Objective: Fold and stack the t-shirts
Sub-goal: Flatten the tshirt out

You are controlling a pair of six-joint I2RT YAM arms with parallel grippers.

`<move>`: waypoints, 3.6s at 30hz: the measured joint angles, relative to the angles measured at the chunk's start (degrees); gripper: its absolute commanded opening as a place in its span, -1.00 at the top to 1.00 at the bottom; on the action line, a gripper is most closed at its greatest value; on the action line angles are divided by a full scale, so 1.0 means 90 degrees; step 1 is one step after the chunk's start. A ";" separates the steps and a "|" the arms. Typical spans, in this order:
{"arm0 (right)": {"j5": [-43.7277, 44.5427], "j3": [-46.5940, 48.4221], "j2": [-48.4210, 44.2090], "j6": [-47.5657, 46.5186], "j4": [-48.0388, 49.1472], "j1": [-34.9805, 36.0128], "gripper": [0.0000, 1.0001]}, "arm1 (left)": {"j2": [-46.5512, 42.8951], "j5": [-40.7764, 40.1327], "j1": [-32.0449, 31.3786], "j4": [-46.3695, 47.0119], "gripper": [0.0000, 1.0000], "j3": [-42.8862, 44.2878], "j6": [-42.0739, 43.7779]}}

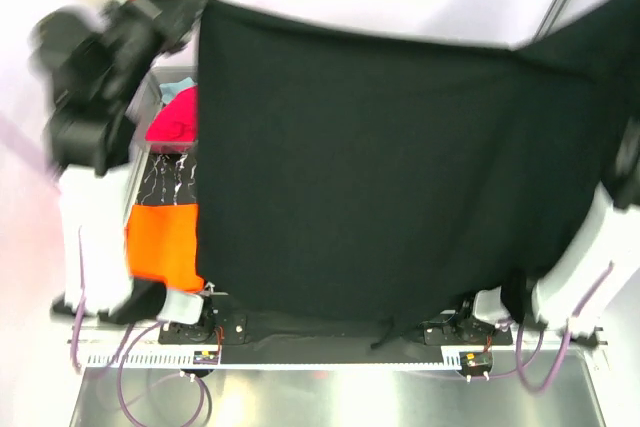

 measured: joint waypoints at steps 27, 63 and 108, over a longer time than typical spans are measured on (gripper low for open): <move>-0.0204 0.0641 -0.1139 0.0272 0.0231 0.0027 1.00 | -0.0928 0.0148 -0.0019 0.0624 1.00 0.0527 0.0102; -0.1275 -0.4223 0.3572 0.0418 0.2395 0.0141 1.00 | 0.3529 -0.0967 -0.0146 0.2565 1.00 -0.3240 0.1593; -0.1362 -0.7970 0.2975 0.2157 0.1880 0.0753 1.00 | 0.6033 -0.0318 -0.0236 0.3087 1.00 -0.1970 0.1069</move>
